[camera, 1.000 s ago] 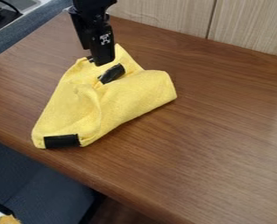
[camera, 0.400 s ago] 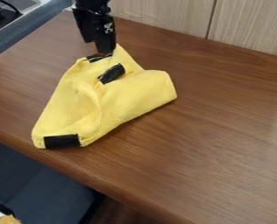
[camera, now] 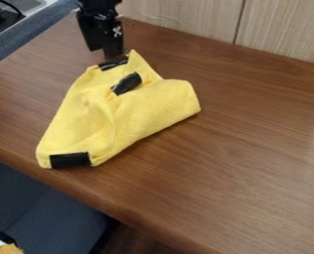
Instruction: Fold the cloth from the left to the right
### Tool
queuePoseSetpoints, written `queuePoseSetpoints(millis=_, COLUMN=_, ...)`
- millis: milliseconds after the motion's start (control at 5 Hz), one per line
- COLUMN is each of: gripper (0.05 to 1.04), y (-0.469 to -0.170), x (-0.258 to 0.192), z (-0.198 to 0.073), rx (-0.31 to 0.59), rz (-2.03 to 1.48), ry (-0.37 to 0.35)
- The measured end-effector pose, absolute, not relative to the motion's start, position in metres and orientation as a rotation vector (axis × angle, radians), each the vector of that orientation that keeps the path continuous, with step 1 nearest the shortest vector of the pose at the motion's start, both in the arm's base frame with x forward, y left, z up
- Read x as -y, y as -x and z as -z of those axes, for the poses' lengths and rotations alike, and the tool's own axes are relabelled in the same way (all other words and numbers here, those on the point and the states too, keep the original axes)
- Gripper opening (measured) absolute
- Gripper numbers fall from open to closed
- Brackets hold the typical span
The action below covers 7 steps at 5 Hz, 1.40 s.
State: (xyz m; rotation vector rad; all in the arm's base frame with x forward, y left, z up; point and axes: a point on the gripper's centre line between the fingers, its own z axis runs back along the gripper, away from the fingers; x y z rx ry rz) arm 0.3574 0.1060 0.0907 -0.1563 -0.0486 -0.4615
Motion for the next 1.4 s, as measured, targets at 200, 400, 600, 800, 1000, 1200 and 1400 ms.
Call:
queuePoseSetpoints(millis=200, gripper=0.946, y=-0.358, x=-0.111, z=-0.084, rx=0.031, rz=0.452, ry=0.130)
queuePoseSetpoints(millis=400, gripper=0.661, y=-0.356, x=-0.115, z=-0.074, rx=-0.003, rz=0.458, ry=0.112)
queuePoseSetpoints(millis=600, gripper=0.359, y=-0.357, x=-0.111, z=-0.071, rx=-0.023, rz=0.470, ry=0.076)
queuePoseSetpoints(millis=800, gripper=0.162, y=-0.357, x=-0.111, z=-0.069, rx=-0.019, rz=0.469, ry=0.058)
queuePoseSetpoints(millis=1000, gripper=0.077, y=-0.357, x=-0.112, z=-0.069, rx=-0.019, rz=0.453, ry=0.051)
queuePoseSetpoints(millis=1200, gripper=0.066, y=-0.355, x=-0.124, z=-0.073, rx=-0.006, rz=0.389, ry=0.074)
queuePoseSetpoints(millis=1400, gripper=0.065, y=-0.352, x=-0.131, z=-0.088, rx=0.038, rz=0.341, ry=0.089)
